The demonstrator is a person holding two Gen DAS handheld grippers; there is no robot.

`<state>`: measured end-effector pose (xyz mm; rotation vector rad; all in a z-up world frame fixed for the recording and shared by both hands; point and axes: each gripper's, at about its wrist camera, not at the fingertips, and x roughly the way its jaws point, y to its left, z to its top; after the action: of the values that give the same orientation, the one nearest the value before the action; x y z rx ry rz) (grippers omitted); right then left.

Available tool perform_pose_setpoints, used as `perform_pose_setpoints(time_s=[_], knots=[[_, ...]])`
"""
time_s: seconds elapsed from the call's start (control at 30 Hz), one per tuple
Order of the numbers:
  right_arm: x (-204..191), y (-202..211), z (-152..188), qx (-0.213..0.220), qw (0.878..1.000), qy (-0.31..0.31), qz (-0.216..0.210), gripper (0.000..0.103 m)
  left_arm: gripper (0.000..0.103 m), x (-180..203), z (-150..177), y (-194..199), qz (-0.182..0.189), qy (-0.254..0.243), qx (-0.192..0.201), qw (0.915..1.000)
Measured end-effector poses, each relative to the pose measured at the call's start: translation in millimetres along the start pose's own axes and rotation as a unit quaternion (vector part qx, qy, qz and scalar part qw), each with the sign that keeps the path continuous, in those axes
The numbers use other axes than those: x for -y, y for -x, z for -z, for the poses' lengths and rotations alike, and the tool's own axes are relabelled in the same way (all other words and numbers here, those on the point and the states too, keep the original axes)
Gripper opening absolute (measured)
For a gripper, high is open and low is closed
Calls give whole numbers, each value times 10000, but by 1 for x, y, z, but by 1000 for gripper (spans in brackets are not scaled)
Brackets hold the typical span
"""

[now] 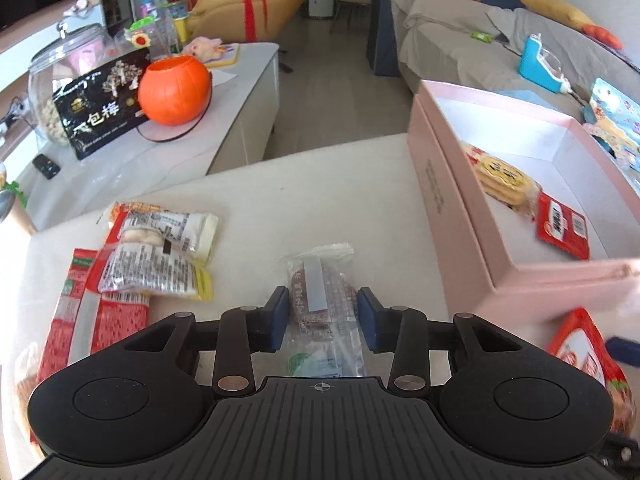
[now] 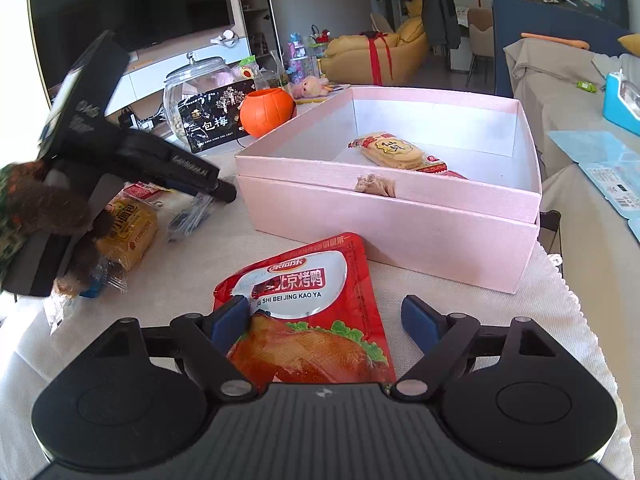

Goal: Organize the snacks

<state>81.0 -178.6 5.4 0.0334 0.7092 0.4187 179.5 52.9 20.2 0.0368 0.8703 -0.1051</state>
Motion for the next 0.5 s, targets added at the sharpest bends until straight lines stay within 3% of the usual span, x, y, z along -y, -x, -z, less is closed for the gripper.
perform_pose_setpoints(time_s=[0.13,0.33,0.5], knots=[[-1,0,-1,-20,10000,6,17,84,42,15,34,28,283,-154,35,9995],[-13,-2,-3,-184,9992,24,346,88,42,21,73,63,870,59,1,9962],[-19,-7,-3,-252,9985,-54,485,96,42,27,94,78,726,-45,148,9972]])
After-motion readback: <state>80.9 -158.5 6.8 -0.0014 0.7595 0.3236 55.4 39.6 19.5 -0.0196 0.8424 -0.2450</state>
